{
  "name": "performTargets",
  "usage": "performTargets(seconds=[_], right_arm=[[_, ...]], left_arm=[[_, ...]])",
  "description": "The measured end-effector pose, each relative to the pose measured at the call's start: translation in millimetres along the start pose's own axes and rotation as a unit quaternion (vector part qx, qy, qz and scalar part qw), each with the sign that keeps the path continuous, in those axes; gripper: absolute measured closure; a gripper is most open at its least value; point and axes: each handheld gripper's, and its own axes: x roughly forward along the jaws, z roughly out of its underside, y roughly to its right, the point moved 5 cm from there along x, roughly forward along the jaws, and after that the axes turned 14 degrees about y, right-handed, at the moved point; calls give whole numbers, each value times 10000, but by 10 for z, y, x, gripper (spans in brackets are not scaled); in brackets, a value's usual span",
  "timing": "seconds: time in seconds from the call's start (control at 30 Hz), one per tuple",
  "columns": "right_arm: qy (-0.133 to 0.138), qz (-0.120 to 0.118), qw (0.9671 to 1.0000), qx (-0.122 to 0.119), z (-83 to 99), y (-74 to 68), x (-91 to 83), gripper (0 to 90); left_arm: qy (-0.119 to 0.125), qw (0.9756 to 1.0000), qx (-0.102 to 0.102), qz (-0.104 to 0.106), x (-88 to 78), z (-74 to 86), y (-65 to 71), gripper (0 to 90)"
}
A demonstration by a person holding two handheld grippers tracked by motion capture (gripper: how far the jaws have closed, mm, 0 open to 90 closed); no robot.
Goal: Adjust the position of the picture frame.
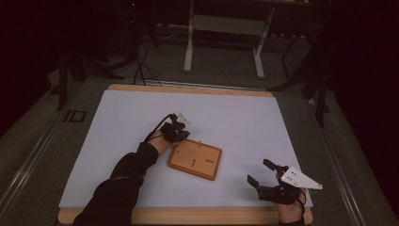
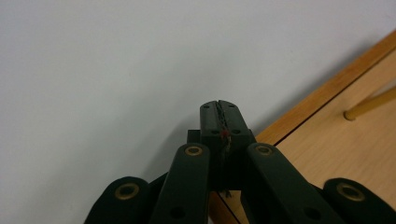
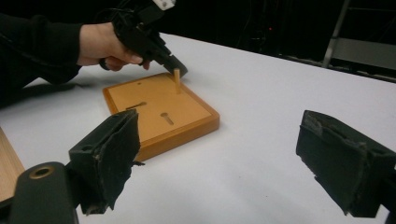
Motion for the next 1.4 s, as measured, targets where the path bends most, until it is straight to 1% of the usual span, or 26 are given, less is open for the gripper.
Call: performTargets(seconds=[0.07, 0.1, 0.2, 0.23, 0.4, 0.63, 0.97, 1.13, 1.23, 1.27, 1.3, 1.33, 1.4], right_arm=[[-11, -1, 10000, 1, 4, 1, 3, 130], [-10, -7, 10000, 5, 3, -1, 5, 130], [-14, -11, 10000, -1, 3, -6, 9, 130], [-17, -12, 10000, 6, 4, -7, 10, 130], [-62, -54, 10000, 2, 18, -15, 28, 130], [-75, -67, 9999, -1, 19, -31, 40, 130], [-94, -75, 9999, -19, 24, -33, 50, 130], [-87, -79, 9999, -29, 22, -37, 51, 130], [-132, -102, 9999, 7, 27, -32, 54, 140], [-163, -114, 9998, 9, 35, -29, 62, 140], [-200, -123, 9997, -8, 45, -29, 70, 140], [-210, -142, 9997, -20, 49, -29, 75, 139], [-172, -208, 9996, 55, 48, -40, 83, 138]], left_arm=[[-1, 10000, -8, -7, -37, 29, -5, 900], [22, 10000, -54, -5, -54, 42, -1, 900], [34, 10000, -90, -16, -102, 78, 12, 900], [31, 10000, -69, -17, -120, 89, 16, 900], [72, 9998, -185, 16, -209, 163, 50, 900], [75, 9998, -171, 65, -335, 250, 98, 900], [71, 9998, -197, 66, -337, 287, 112, 900], [93, 9997, -193, 111, -334, 284, 115, 900], [175, 9994, -304, 62, -359, 251, 86, 900], [209, 9992, -333, 79, -370, 243, 72, 890], [230, 9991, -341, 70, -381, 236, 65, 854], [237, 9990, -365, 48, -394, 229, 57, 848], [319, 9985, -428, 76, -434, 204, 52, 816]])
